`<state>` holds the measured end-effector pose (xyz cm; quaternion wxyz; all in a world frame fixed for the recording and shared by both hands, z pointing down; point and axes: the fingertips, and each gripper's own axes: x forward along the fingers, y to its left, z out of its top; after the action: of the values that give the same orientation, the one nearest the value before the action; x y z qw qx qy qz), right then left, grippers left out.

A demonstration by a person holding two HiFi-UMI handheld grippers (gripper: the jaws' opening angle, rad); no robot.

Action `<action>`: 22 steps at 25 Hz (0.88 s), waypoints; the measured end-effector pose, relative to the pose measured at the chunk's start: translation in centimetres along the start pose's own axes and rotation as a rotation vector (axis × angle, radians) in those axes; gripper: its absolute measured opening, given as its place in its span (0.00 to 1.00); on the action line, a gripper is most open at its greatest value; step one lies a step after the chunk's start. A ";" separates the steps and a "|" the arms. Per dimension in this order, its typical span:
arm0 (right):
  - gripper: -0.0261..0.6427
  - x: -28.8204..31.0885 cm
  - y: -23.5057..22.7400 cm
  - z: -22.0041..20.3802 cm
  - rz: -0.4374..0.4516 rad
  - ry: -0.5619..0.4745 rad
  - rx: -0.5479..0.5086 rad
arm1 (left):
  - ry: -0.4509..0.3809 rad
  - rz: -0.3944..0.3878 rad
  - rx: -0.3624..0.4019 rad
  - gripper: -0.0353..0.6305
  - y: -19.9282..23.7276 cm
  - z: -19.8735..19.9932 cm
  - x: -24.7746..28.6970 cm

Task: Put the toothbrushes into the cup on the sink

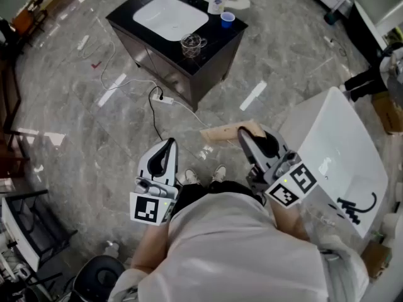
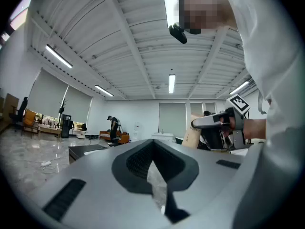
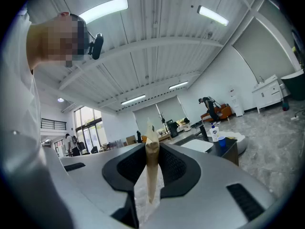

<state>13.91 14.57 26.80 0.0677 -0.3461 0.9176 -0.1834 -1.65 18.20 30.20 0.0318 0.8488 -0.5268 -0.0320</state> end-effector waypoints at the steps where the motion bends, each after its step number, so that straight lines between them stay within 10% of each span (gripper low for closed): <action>1: 0.18 -0.3 0.0 0.2 0.002 0.001 -0.002 | -0.007 0.003 0.002 0.06 -0.3 0.3 0.2; 22: 0.18 -3.1 -3.0 0.1 0.085 0.002 0.037 | -0.044 0.116 0.020 0.06 -3.9 0.8 0.8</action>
<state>18.07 14.50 27.87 0.0812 -0.3053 0.9280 -0.1977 2.16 19.19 29.05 0.0135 0.8162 -0.5760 -0.0437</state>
